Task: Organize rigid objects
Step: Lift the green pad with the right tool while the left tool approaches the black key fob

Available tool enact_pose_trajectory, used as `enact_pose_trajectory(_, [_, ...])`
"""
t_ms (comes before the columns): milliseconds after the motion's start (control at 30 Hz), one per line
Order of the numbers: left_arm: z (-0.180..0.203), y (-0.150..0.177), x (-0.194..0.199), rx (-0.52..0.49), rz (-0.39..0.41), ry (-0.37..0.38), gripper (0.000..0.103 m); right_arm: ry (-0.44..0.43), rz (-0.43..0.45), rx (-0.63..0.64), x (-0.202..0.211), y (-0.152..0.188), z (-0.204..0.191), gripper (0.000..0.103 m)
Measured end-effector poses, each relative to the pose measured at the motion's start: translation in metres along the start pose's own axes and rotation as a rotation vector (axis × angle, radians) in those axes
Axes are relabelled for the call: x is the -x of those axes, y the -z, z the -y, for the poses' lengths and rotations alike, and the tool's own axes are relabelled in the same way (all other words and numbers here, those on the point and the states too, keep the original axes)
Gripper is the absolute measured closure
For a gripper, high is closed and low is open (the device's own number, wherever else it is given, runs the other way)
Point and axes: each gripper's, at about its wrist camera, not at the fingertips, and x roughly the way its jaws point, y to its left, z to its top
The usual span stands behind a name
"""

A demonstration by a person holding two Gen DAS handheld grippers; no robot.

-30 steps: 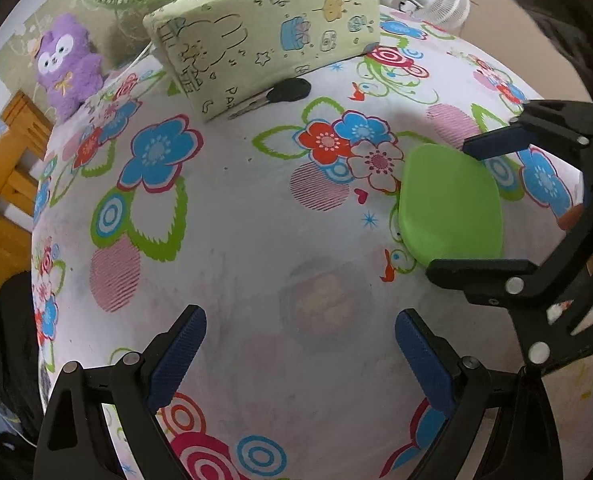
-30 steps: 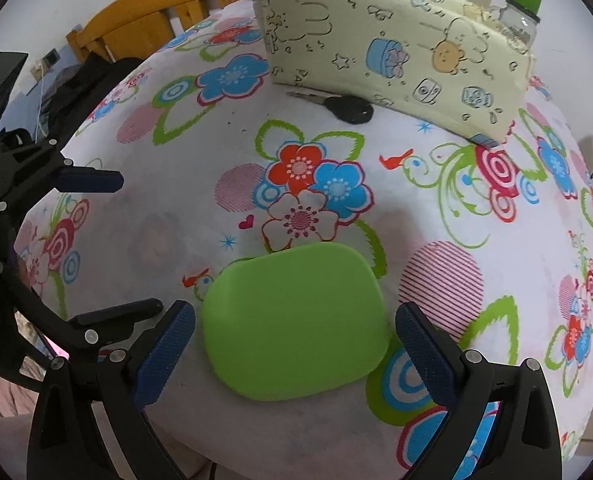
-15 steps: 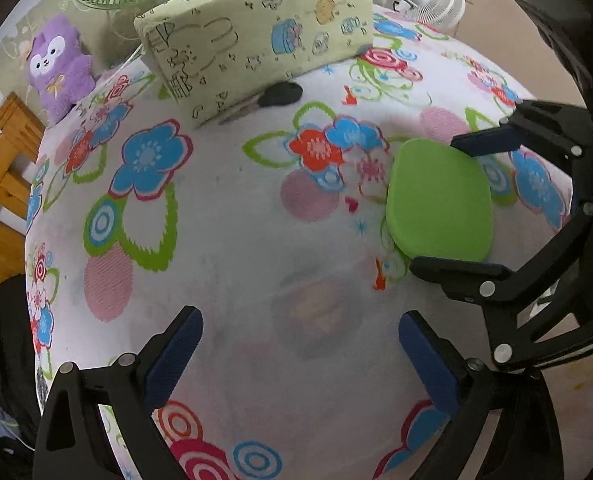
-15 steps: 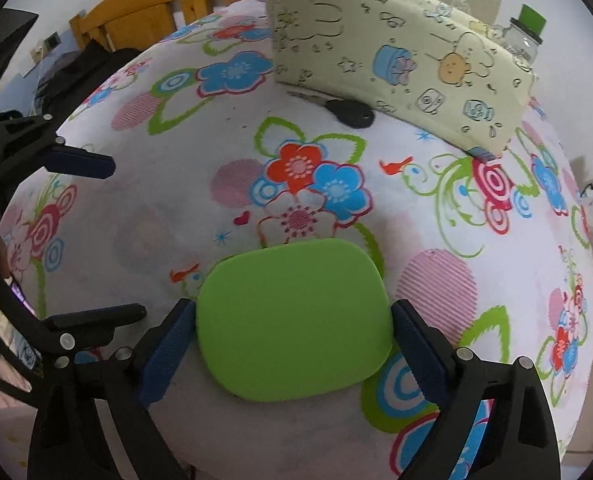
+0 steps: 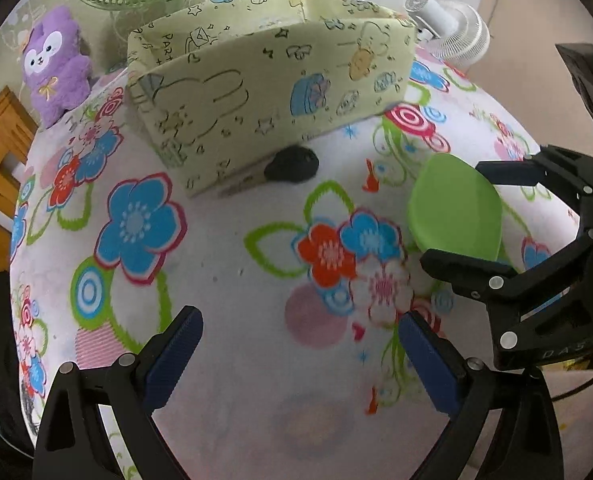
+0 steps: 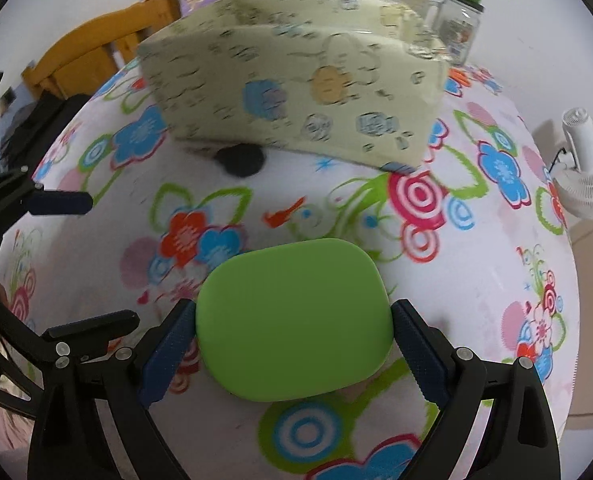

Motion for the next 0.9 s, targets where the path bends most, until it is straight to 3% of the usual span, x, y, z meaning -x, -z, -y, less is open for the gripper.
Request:
enact_pose_trajectory(400, [-0.006,-0.049,-0.022,0.103,-0.012,-0.031,0.004,0.045,-0.013,-0.084,-0.016,-0.026,0.044,0.007])
enact_pose_trajectory(900, [0.016,-0.086,-0.049,0.058,0.016,-0.083,0.017,0.044,-0.032,-0.161,-0.026,-0.026,0.088,0.007])
